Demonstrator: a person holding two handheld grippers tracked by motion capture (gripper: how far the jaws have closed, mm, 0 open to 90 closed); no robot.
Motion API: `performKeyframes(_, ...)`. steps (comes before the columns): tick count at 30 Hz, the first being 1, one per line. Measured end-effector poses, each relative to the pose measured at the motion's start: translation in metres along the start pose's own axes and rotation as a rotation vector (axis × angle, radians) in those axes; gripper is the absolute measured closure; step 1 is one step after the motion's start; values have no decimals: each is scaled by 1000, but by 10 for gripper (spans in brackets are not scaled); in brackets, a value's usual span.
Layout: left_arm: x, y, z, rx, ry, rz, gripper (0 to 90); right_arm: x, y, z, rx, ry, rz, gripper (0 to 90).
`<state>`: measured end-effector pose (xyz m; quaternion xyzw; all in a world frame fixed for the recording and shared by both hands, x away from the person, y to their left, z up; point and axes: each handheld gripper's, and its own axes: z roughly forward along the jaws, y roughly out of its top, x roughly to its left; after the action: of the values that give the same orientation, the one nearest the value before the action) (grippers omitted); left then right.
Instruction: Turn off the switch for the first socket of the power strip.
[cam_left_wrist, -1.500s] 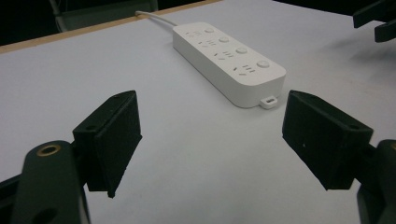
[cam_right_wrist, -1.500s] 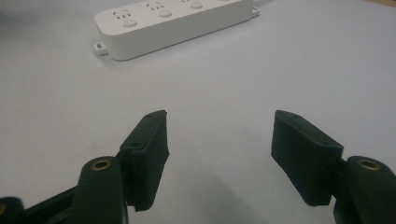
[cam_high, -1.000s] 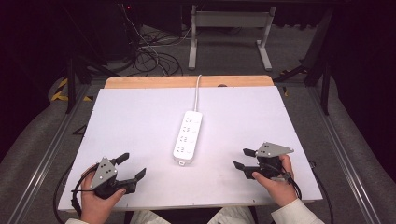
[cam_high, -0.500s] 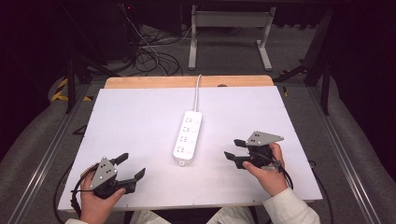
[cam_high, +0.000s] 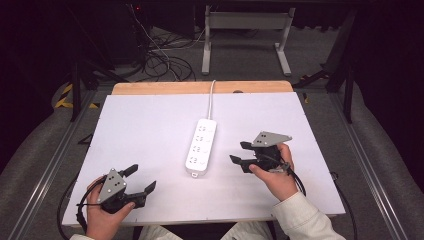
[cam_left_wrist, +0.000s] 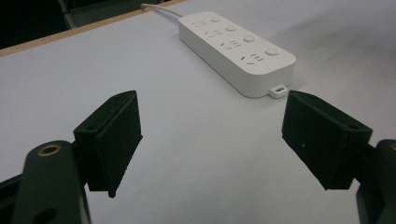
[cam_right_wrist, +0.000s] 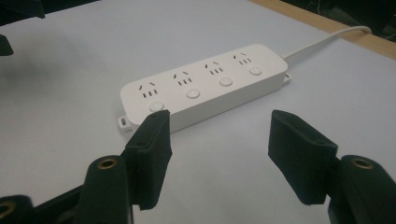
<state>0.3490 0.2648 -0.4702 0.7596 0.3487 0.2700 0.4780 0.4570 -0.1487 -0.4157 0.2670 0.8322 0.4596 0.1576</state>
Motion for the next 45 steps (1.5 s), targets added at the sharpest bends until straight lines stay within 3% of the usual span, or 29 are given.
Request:
performKeyframes(5,0,-1,0,2,-1,-10,202,0,2,0,-4,-4,-6,425)
performKeyframes(7,0,0,-1,3,-1,-2,202,-2,6,0,2,9,-13,539)
performKeyframes(8,0,0,-1,1,-2,-9,202,-2,6,0,2,9,-13,539)
performKeyframes(12,0,-2,-3,5,7,-3,203,-6,18,4,19,25,-46,780)
performKeyframes(17,0,-5,-9,0,23,-23,205,-11,28,13,24,35,-54,897)
performKeyframes(26,0,-8,-16,2,44,-37,207,-22,35,48,41,22,-46,900)
performKeyframes(36,0,-10,-19,2,53,-41,208,-29,42,87,24,15,-20,900)
performKeyframes(45,0,-10,-19,2,51,-42,208,-34,41,107,13,-5,-10,900)
